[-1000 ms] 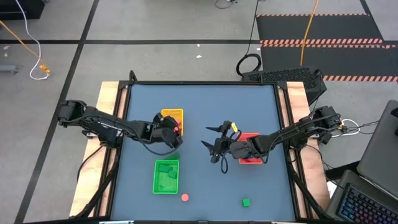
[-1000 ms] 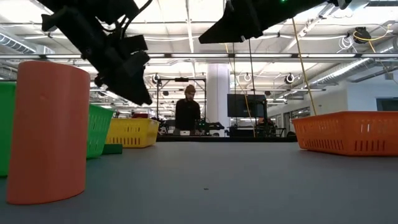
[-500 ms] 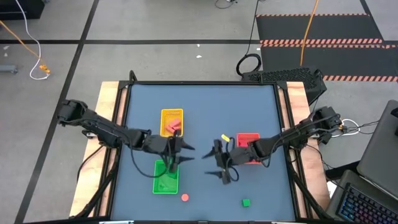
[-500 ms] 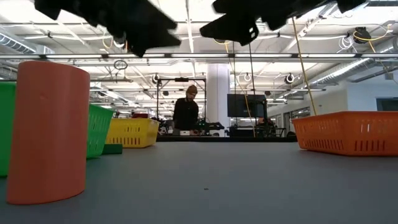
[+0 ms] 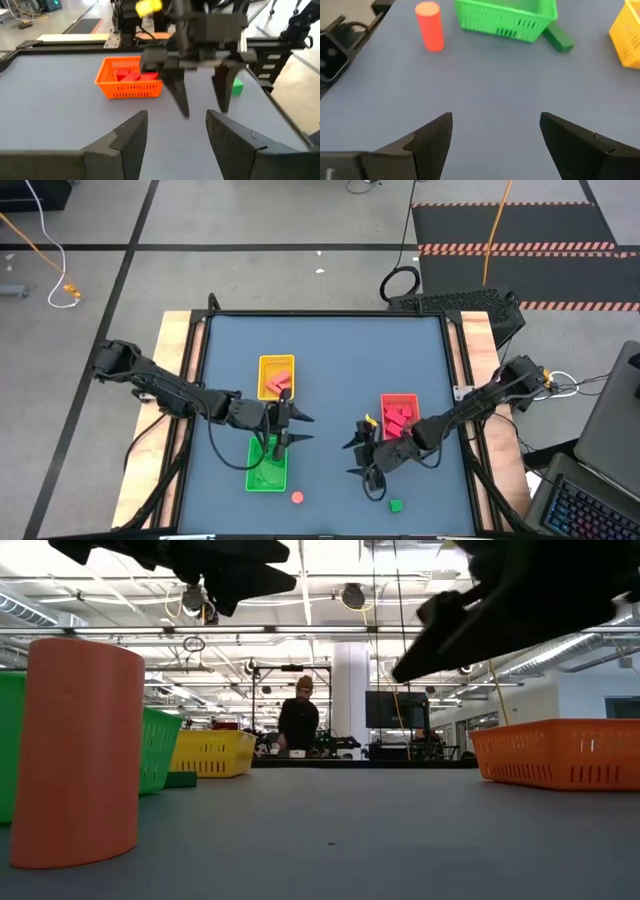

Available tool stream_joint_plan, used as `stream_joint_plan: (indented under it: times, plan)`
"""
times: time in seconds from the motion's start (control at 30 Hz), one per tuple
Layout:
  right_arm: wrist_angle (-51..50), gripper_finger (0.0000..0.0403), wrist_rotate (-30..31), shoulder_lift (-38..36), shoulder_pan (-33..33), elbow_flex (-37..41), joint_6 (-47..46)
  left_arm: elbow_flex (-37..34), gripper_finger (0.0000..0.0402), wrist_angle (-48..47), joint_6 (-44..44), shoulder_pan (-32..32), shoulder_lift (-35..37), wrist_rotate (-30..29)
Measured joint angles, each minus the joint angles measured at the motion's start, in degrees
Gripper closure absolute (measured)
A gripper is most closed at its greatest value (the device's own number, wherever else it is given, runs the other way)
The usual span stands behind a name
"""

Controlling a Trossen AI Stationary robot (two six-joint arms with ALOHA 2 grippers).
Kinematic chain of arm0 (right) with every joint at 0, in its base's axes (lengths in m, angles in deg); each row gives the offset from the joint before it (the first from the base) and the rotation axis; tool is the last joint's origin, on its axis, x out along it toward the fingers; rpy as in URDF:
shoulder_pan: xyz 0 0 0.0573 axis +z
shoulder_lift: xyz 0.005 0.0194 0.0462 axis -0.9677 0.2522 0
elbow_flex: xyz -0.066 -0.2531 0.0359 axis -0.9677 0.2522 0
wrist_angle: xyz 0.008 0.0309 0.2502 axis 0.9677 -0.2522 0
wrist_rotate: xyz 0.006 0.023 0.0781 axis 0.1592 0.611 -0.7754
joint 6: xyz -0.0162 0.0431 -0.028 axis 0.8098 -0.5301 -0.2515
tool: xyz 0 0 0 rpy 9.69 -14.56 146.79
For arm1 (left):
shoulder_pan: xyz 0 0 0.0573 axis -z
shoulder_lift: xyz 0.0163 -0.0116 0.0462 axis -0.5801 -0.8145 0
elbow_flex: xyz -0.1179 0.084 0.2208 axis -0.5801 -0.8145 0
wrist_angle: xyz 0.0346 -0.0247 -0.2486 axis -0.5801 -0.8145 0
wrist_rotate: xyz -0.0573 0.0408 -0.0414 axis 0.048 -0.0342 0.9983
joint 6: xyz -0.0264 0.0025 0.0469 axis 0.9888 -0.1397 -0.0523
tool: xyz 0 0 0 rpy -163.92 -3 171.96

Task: Sort & place blocks by color
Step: Put the green block into the green bin

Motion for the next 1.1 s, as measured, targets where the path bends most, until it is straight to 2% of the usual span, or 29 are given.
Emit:
stream_joint_plan:
  times: [0.2, 0.33, 0.5, 0.6, 0.7, 0.9, 1.1]
  plan:
    - [-3.64, 0.0110, 0.64, -2.23, 2.38, -1.04, -2.95, 0.00, 0.0197, -10.38, 5.13, -1.66, 0.00, -6.33]
    - [-3.89, 0.0110, 4.65, -2.23, 2.82, -1.24, -2.99, 0.00, 0.0197, -19.95, 13.69, -4.40, 0.00, -6.98]
    - [-6.05, 0.0110, 2.55, -2.39, 1.95, -1.26, -3.22, 0.00, 0.0197, -26.60, 17.19, -6.49, 0.00, -7.03]
    - [-11.29, 0.0110, -1.10, -3.07, 1.99, -1.58, -3.24, 0.00, 0.0197, -26.50, 17.31, -6.59, 0.00, -7.02]
    - [-21.10, 0.0110, -1.46, -3.29, 2.50, -4.82, -3.58, 0.07, 0.0197, -27.46, 19.84, -6.54, 0.00, -6.84]
    - [-37.50, 0.0110, -1.61, -3.32, 5.10, -14.84, -6.99, 4.69, 0.0197, -39.97, 24.17, -6.19, 0.00, -5.90]
    - [-43.07, 0.0110, -7.14, -3.39, 10.37, -19.27, -17.81, 8.42, 0.0197, -39.41, 20.29, -5.15, 0.00, -7.79]
